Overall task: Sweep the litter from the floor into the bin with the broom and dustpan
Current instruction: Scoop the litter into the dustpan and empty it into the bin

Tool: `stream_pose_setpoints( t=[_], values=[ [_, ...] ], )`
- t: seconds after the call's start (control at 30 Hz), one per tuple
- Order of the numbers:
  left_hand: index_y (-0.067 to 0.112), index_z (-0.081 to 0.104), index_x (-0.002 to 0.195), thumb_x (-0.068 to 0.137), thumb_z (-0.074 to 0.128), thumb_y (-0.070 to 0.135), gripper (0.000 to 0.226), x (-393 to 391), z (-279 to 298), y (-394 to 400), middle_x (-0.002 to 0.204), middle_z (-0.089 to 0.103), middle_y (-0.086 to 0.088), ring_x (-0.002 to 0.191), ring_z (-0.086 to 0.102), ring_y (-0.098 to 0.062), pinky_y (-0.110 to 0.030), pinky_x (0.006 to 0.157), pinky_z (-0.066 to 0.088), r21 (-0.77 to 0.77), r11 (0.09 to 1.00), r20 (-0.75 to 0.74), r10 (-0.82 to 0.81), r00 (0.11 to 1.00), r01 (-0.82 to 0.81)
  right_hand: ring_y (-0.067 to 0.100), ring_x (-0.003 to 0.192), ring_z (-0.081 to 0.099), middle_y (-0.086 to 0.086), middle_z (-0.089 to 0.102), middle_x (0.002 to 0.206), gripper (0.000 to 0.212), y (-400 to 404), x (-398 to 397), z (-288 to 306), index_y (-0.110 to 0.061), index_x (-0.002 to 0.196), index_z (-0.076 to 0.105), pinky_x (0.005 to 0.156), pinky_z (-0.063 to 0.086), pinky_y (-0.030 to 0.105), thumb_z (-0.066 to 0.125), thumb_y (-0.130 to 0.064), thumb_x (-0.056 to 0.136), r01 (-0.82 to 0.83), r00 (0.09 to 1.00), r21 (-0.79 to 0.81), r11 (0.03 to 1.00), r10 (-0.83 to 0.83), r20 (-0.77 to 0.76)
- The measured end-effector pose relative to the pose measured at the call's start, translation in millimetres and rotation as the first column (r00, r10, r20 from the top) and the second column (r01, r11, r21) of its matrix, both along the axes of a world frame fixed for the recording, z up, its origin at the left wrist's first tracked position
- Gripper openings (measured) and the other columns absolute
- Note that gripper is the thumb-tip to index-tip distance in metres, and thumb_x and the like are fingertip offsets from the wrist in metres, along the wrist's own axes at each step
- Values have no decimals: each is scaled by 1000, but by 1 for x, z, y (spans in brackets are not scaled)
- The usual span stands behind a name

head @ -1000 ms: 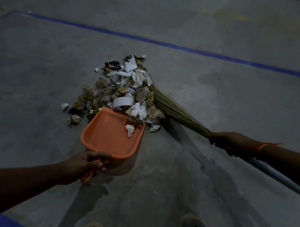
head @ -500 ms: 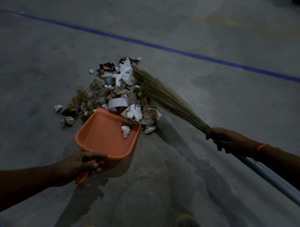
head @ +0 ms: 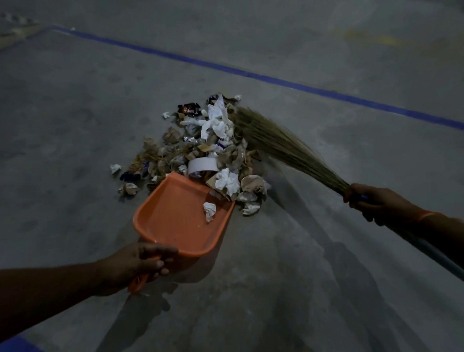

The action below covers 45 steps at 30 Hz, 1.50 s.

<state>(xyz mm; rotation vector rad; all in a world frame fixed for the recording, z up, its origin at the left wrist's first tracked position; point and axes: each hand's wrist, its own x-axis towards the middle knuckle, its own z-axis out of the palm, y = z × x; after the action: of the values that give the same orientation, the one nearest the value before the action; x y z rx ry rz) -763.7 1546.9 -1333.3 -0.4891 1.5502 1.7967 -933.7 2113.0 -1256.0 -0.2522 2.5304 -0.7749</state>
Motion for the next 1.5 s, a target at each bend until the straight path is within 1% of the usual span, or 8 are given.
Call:
stream_pose_setpoints(
  t=[0.1,0.2,0.37,0.73,1.03,1.17,1.27,1.5],
  values=[
    [9,68,126,73,81,5,54,-1,-1,-2,104,72,-14,86,69,-20,-25,64,56,-19,999,-1,-29,1000,29,5,46,50,2,59,68,10,-14,-22,-4,-30,94,64,46,42,17,60,-21,96,-47,999,89,995,49,-24],
    [7,65,129,66,89,13,68,-7,-1,-4,102,73,-11,82,69,-18,-24,63,55,-51,998,-8,-43,999,42,-1,63,56,-10,60,86,15,-33,-36,-7,-32,96,59,58,42,13,62,-18,94,-241,962,271,932,266,-56],
    [9,66,127,41,102,34,96,-20,5,-1,93,74,-9,77,69,-15,-24,60,55,-42,997,-33,-60,998,59,9,82,57,-8,59,96,25,-43,-40,-21,-38,97,54,73,53,35,62,-15,91,-365,903,398,842,425,-71],
    [26,78,110,38,101,42,77,-29,16,9,88,75,-8,73,69,-10,-21,60,55,-37,996,-36,-82,996,80,4,82,57,-15,53,105,32,-17,-1,-34,-42,103,52,69,55,28,63,-15,91,-435,854,417,798,512,-89],
    [18,78,109,32,103,32,82,-30,20,13,87,74,-10,70,71,-15,-24,55,56,1,998,7,-62,998,62,19,105,57,-3,59,112,25,-20,19,-35,-25,119,67,93,45,32,53,-22,98,-387,904,402,830,428,-12],
    [25,78,109,73,83,12,38,-32,18,11,94,73,-15,79,70,-16,-26,66,57,-13,997,27,-78,997,78,20,109,55,3,57,122,26,-28,33,-18,-21,121,65,96,43,29,50,-18,100,-400,908,374,837,416,41],
    [23,79,109,92,55,-9,43,-33,12,7,95,73,-13,81,69,-17,-27,68,56,-34,996,29,-86,996,87,20,113,54,1,55,119,26,-32,38,-12,-28,120,62,97,41,27,48,-17,101,-468,876,366,804,478,70],
    [19,73,120,95,53,-9,43,-34,10,8,108,71,-22,85,68,-20,-25,65,57,-61,993,32,-101,994,103,15,99,59,-20,55,89,32,-44,50,-15,-49,85,58,94,45,29,55,-19,97,-338,941,210,918,328,79]
  ],
)
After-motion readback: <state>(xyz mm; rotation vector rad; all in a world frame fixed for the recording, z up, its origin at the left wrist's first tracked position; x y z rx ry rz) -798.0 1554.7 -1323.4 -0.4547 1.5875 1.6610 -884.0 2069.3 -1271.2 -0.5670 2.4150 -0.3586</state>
